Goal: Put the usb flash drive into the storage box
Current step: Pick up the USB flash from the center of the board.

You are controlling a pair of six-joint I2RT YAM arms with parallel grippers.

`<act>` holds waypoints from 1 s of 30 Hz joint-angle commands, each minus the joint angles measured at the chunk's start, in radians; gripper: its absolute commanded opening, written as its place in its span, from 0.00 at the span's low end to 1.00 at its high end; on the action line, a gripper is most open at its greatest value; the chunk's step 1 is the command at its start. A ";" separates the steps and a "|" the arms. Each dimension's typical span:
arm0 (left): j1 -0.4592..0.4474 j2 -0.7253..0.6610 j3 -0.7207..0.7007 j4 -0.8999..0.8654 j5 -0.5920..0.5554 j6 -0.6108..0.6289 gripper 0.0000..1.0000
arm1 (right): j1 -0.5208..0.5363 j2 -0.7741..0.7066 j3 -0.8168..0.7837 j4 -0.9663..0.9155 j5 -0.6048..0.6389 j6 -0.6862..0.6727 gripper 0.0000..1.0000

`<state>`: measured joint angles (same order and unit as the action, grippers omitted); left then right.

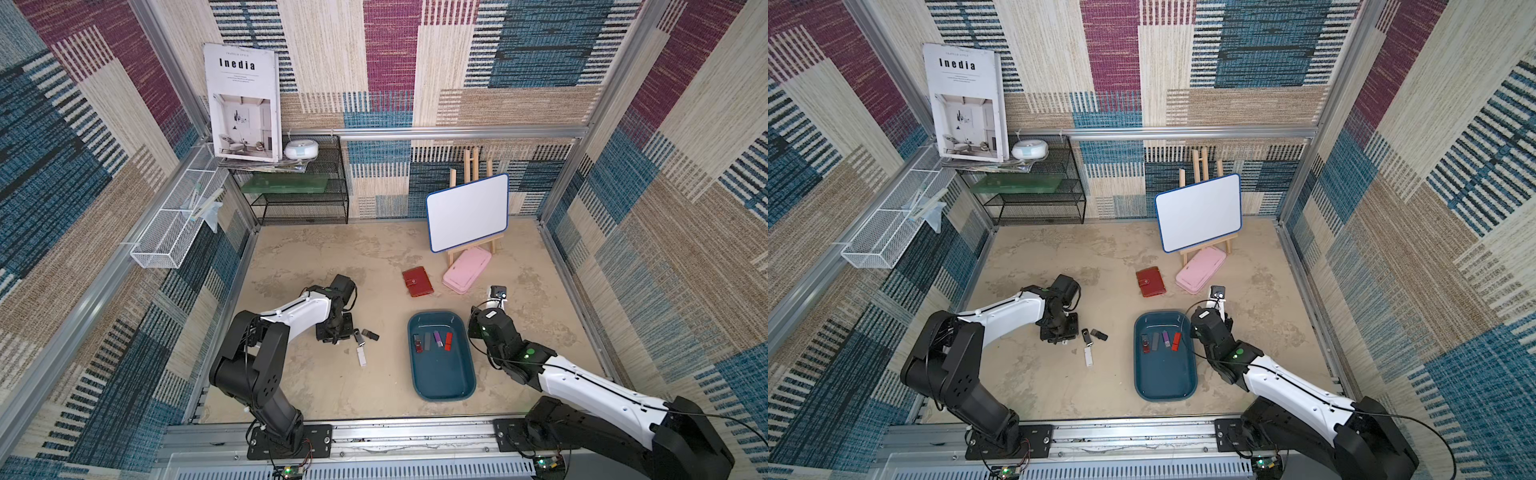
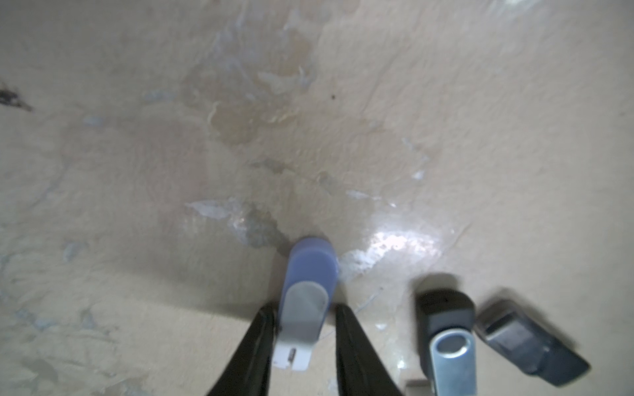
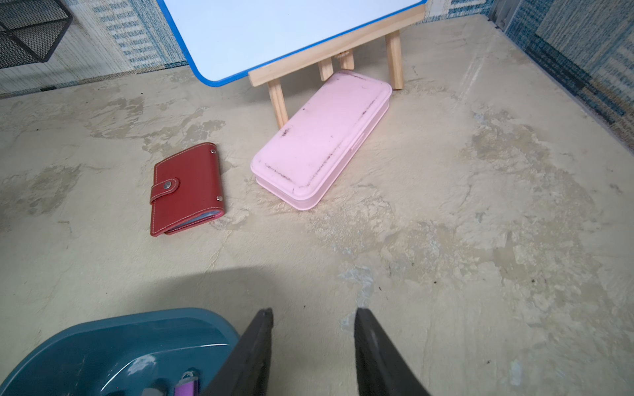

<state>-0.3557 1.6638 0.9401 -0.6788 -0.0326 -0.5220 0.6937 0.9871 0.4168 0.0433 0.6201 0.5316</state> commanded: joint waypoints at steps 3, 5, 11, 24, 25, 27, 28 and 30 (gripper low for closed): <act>0.003 0.027 -0.006 0.035 -0.013 0.009 0.32 | 0.000 0.001 -0.003 0.024 0.003 0.000 0.44; 0.006 0.038 -0.003 0.038 -0.012 0.011 0.30 | 0.000 0.001 -0.004 0.027 -0.001 -0.002 0.44; 0.008 0.038 -0.007 0.039 -0.016 0.009 0.21 | -0.001 0.005 -0.006 0.032 -0.008 -0.002 0.44; -0.030 -0.160 -0.040 -0.011 0.016 -0.046 0.06 | -0.003 0.007 -0.009 0.039 -0.015 -0.005 0.44; -0.046 -0.187 -0.036 -0.025 0.016 -0.055 0.06 | -0.003 0.006 -0.009 0.042 -0.015 -0.006 0.44; -0.093 -0.253 -0.035 -0.051 0.017 -0.094 0.06 | -0.005 0.008 -0.010 0.042 -0.007 -0.005 0.44; -0.121 -0.286 -0.039 -0.056 0.022 -0.117 0.06 | -0.005 0.008 -0.010 0.040 -0.004 -0.004 0.44; -0.202 -0.353 -0.047 -0.055 0.024 -0.180 0.06 | -0.008 0.008 -0.012 0.038 0.003 0.000 0.44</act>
<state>-0.4885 1.3720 0.8993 -0.7002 -0.0261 -0.6090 0.6888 0.9939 0.4099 0.0586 0.6060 0.5308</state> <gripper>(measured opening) 0.190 0.443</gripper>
